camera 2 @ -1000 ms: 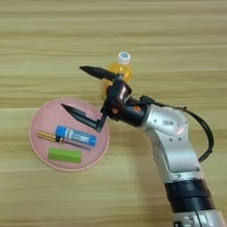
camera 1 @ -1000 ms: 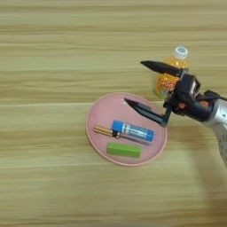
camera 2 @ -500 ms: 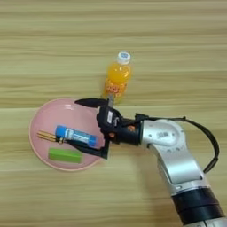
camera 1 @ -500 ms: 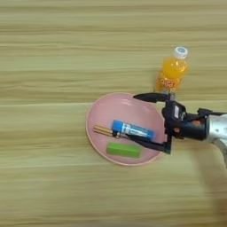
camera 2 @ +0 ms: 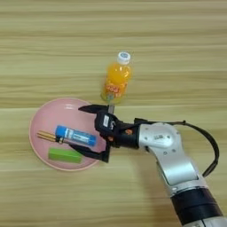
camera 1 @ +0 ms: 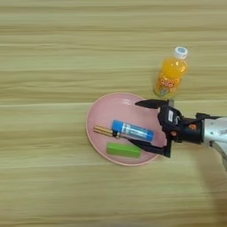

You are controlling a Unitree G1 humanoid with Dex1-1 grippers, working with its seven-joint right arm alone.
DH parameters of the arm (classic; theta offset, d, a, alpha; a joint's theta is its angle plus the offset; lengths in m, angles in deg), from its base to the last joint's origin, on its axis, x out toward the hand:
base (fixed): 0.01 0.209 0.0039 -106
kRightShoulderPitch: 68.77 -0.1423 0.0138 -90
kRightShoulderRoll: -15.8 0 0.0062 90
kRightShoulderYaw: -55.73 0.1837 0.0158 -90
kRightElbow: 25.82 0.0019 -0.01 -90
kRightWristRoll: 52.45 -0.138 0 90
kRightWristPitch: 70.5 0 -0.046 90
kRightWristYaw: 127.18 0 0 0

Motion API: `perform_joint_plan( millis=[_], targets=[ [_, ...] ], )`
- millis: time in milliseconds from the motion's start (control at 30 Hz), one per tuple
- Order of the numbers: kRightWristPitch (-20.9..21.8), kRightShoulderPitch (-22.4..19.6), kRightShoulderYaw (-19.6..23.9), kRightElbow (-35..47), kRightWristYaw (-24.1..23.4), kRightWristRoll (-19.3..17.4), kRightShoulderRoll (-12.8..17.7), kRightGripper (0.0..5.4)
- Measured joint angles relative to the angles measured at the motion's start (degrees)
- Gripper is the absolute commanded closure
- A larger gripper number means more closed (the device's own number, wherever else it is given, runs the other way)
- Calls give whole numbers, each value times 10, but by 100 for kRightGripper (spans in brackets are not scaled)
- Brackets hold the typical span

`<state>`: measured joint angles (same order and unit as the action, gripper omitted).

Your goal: Move the objects on the table

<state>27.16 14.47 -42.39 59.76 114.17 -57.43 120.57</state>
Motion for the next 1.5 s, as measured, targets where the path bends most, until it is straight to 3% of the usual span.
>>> perform_joint_plan(
  millis=[667, 1500],
  targets=[
    [-24, -21, -9, -44, -50, 52, -16, 5],
    [-22, -20, -37, -43, -44, 70, -15, 267]
  ],
)
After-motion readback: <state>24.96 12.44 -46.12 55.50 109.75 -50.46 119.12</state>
